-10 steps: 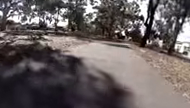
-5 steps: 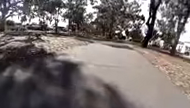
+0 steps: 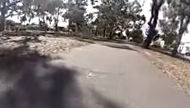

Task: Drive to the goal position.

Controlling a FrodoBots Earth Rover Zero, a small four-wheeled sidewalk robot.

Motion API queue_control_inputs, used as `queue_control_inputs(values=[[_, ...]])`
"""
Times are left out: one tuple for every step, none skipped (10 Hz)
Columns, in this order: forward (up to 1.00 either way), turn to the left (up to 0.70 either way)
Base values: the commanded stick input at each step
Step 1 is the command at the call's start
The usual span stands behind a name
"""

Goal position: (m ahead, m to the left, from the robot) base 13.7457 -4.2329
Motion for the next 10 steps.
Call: queue_control_inputs(values=[[0.0, 0.0], [0.0, 0.0], [0.0, 0.0], [0.0, 0.0], [0.0, 0.0], [0.7, -0.09], [0.7, -0.18], [0.7, -0.27], [0.7, -0.35], [0.7, -0.35]])
